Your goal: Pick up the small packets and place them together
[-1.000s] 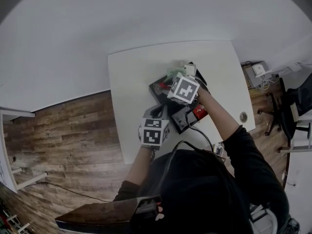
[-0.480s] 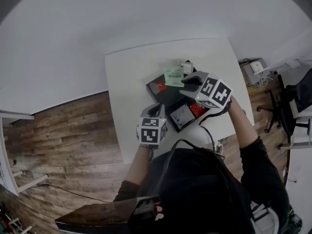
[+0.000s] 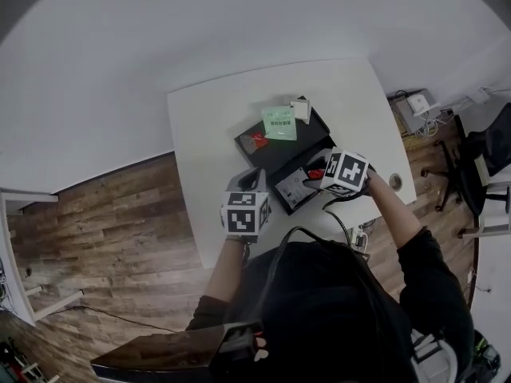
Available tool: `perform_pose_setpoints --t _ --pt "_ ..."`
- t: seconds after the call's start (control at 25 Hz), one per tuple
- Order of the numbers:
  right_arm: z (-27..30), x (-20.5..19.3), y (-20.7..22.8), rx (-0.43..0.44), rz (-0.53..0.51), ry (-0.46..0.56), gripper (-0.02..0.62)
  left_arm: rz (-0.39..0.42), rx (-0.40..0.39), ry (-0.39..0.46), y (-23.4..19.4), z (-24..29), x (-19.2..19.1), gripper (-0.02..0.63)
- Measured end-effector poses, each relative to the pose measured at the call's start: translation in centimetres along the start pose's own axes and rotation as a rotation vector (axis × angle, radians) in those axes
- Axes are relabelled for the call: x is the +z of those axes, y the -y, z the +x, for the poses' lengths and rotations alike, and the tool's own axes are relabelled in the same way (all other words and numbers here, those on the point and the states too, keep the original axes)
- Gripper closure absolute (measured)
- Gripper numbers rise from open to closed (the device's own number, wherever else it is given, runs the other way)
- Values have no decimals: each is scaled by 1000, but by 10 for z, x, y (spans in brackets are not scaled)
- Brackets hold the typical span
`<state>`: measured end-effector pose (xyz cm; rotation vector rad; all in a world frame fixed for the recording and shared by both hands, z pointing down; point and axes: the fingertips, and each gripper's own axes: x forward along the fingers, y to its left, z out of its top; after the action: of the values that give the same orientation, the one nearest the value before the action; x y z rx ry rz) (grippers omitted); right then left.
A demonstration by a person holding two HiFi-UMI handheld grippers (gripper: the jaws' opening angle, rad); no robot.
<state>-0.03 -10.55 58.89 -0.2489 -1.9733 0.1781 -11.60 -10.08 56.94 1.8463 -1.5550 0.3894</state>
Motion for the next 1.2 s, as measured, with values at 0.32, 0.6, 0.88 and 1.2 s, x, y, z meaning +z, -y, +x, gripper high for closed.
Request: perform_pose_setpoints --t 0.32,0.6,0.88,1.2 --pt "47 0 -22 105 -81 -117 392 -13 2 4 -1 1 0 607" --pt "67 -11 -31 90 -179 -230 379 -17 0 8 0 0 1 607" --pt "73 -13 -29 51 -183 -266 379 -18 -1 9 1 -1 0 607" --pt "73 -16 -29 51 -189 -303 429 -13 -4 5 0 0 1 607"
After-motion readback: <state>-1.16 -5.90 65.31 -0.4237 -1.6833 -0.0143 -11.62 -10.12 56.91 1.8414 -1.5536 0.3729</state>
